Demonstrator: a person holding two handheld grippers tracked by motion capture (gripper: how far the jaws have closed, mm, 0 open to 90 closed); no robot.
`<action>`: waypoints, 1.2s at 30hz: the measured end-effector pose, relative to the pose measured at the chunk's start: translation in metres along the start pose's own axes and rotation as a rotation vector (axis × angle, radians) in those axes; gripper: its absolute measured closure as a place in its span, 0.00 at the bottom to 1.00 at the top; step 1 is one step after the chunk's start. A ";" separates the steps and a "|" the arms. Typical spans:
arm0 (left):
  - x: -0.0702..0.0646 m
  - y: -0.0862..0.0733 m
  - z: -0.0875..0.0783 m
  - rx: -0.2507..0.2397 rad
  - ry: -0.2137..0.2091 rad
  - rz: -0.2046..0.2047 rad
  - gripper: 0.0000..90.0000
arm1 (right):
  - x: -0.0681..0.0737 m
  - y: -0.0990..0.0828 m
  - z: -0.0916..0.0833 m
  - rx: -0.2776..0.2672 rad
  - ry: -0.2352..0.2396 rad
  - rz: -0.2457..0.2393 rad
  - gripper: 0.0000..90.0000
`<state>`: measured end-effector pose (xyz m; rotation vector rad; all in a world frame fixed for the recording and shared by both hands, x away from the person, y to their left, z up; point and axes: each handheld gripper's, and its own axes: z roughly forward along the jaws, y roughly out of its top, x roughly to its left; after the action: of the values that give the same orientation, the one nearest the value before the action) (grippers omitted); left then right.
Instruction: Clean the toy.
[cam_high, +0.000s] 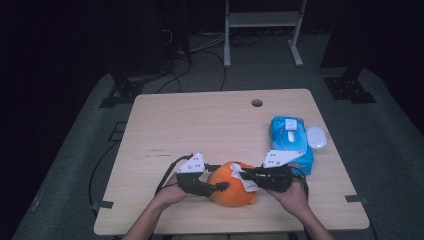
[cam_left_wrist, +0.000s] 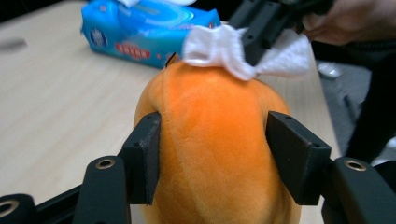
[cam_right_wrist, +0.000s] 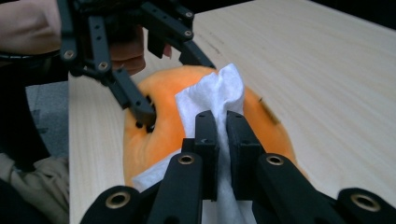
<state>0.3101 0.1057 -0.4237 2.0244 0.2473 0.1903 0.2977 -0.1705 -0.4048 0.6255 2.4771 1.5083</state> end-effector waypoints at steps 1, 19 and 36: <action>-0.003 0.001 0.001 0.008 0.000 0.038 0.44 | -0.003 0.001 -0.001 -0.004 -0.023 0.004 0.93; 0.003 -0.008 0.009 0.103 -0.038 -0.096 0.27 | 0.008 -0.002 0.011 0.066 -0.023 -0.054 0.92; 0.006 -0.004 0.009 -0.005 0.041 -0.104 0.14 | 0.014 0.005 0.018 0.037 -0.027 -0.078 0.93</action>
<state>0.3179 0.1017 -0.4310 1.9990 0.3767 0.1675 0.2932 -0.1480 -0.4076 0.5452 2.4843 1.4198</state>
